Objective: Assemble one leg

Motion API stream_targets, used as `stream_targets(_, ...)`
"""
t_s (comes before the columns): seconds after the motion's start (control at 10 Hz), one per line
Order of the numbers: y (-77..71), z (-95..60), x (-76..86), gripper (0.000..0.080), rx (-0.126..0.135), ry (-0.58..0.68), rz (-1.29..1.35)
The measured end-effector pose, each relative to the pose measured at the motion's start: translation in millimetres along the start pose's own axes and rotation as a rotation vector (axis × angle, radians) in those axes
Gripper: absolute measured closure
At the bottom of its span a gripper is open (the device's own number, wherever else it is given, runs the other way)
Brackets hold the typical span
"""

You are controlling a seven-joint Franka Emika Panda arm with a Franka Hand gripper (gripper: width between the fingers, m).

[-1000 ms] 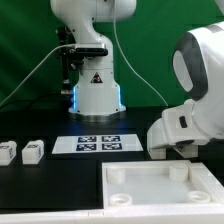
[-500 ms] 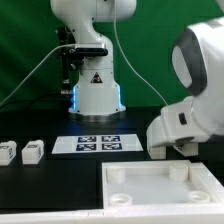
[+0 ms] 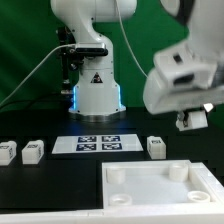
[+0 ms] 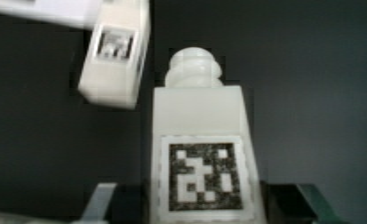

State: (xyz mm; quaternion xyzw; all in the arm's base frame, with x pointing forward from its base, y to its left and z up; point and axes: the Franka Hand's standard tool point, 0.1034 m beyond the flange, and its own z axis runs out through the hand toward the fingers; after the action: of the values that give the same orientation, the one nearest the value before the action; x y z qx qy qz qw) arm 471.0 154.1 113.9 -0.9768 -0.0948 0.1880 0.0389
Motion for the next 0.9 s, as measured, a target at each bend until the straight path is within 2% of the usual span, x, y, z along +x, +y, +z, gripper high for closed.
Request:
stream_targets(0.1, 4.5, -6.5, 0.9, 0.0508, -0.009, 0.109, 0.003)
stream_targets(0.3, 5.9, -4.9, 4.8, 0.0508, -0.022, 0.326, -0.003)
stream_targets(0.5, 8.0, -5.6, 8.4, 0.0508, -0.026, 0.505, -0.007)
stream_targets(0.6, 10.7, -10.6, 12.7, 0.0508, -0.027, 0.62, -0.012)
stream_targets(0.8, 45.5, -42.5, 34.8, 0.0507, -0.093, 0.758, -0.105)
stream_targets(0.9, 49.8, -49.6, 43.7, 0.0507, -0.103, 0.74, -0.128)
